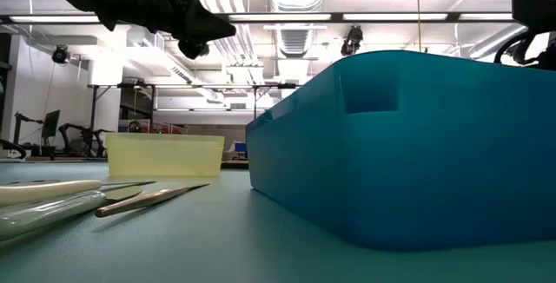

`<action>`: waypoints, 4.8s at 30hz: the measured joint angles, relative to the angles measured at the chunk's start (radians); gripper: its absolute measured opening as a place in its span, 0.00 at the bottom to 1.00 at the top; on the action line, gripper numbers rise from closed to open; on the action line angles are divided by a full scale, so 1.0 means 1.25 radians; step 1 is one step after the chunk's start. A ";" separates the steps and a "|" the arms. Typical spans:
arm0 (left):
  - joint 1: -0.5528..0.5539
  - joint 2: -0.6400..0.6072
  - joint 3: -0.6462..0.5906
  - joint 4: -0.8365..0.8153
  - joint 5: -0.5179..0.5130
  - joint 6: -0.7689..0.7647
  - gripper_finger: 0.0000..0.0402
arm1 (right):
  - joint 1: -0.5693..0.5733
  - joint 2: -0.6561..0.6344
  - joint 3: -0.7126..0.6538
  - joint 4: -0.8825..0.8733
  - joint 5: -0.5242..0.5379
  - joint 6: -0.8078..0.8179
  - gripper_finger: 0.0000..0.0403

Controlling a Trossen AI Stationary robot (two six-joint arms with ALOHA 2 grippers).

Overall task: Sort silverware by color (type)
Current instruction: Put the bottom right green knife into the white bin

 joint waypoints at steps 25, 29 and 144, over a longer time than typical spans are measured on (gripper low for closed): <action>0.000 0.000 0.000 -0.002 0.000 0.000 0.00 | 0.001 -0.060 -0.003 0.036 0.022 -0.016 0.03; 0.000 0.000 0.000 -0.003 0.000 0.000 0.00 | 0.002 -0.076 -0.003 0.030 0.052 -0.024 0.02; 0.000 0.000 0.000 -0.005 0.000 -0.010 0.00 | -0.114 0.147 0.150 -0.017 -0.006 0.213 0.52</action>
